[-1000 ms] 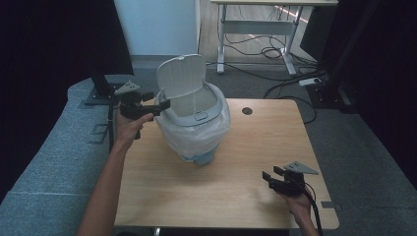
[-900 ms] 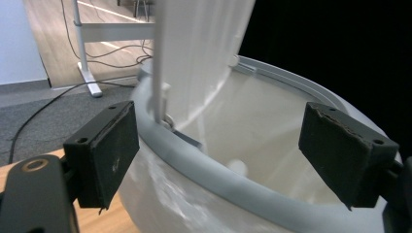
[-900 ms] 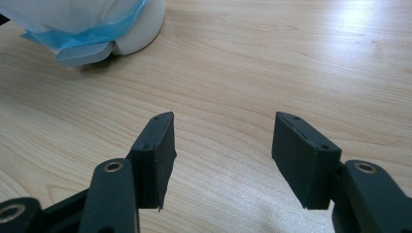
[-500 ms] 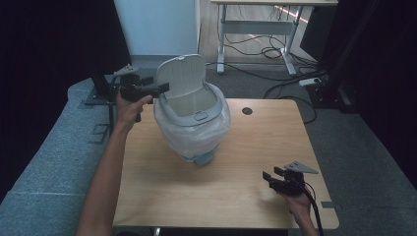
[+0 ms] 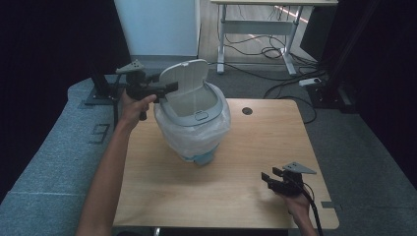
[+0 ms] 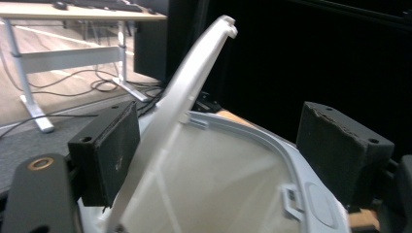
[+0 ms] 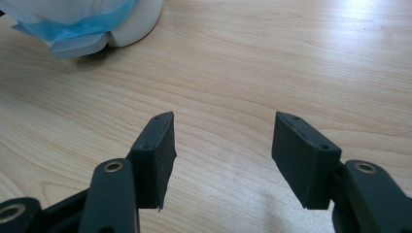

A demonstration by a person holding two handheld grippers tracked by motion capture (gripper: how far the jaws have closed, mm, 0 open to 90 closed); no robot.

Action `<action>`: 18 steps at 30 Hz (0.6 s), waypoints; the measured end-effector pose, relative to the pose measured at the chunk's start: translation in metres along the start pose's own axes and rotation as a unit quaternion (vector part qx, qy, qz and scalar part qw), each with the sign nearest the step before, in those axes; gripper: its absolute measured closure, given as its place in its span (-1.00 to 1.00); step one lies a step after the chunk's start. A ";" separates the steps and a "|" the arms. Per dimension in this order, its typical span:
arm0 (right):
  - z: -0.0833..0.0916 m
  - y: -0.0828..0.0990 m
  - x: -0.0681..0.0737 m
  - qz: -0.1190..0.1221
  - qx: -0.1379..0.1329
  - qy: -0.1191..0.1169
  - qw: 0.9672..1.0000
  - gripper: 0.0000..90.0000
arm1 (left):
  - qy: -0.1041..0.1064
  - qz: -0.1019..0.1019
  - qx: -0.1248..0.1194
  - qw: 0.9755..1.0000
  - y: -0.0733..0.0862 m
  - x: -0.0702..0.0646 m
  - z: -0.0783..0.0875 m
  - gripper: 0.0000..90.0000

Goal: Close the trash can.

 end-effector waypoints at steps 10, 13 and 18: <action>-0.002 0.002 0.007 0.008 0.004 -0.005 1.000 -0.08 | 0.022 -0.006 0.052 0.998 0.032 -0.038 -0.009 -0.59; -0.003 0.002 0.009 0.009 0.005 -0.006 1.000 -0.08 | 0.014 0.007 0.057 0.998 0.039 -0.039 -0.016 -0.59; -0.003 0.001 0.011 0.013 0.005 -0.007 1.000 -0.08 | -0.038 0.007 0.070 0.997 0.042 -0.036 -0.031 -0.55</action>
Point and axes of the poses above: each handheld gripper's, and its own axes: z roughly backward along the jaws, y roughly out of its underside, x roughly to its left, the point moved 6 cm from there along -z, roughly forward along the jaws, and after that the axes turned 7 degrees about -z, right-handed, at the moved point
